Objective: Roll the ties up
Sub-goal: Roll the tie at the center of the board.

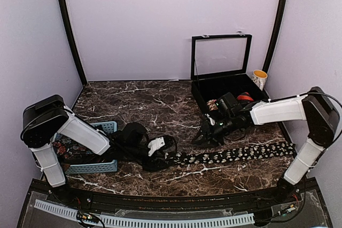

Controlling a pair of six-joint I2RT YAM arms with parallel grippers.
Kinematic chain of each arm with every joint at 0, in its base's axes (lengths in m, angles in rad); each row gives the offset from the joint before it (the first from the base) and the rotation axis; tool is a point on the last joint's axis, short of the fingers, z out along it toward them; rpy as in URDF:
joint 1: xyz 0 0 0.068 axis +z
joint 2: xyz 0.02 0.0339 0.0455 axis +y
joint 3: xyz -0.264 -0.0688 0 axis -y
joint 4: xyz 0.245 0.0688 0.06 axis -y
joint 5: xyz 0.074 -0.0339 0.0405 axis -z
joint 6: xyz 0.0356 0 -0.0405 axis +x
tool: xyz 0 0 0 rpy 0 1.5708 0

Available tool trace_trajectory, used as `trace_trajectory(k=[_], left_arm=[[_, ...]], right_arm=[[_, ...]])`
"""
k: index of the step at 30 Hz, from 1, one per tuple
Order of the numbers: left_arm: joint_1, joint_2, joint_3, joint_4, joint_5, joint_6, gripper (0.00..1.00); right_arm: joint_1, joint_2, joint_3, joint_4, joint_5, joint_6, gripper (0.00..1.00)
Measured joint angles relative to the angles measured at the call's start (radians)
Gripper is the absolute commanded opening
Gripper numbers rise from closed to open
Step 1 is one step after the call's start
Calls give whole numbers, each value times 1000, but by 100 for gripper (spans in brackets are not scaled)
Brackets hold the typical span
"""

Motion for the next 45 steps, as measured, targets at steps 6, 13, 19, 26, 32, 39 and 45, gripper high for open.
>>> trace_trajectory(k=[6, 13, 19, 26, 32, 39, 45], left_arm=[[0, -5, -16, 22, -5, 0, 59], [0, 13, 19, 23, -4, 16, 63], [-1, 71, 88, 32, 14, 45, 57], [-7, 82, 89, 30, 35, 107, 33], [-10, 82, 78, 30, 31, 140, 37], [-10, 82, 73, 29, 25, 140, 51], [-10, 53, 6, 85, 0, 120, 52]], right_arm=[[101, 207, 189, 33, -10, 13, 28], [122, 234, 217, 40, -10, 17, 27], [122, 230, 194, 40, -12, 23, 25], [132, 230, 188, 44, -29, 28, 21], [184, 248, 190, 56, -45, 27, 16], [208, 275, 190, 33, -30, 11, 11], [208, 329, 188, 18, 4, -14, 7]])
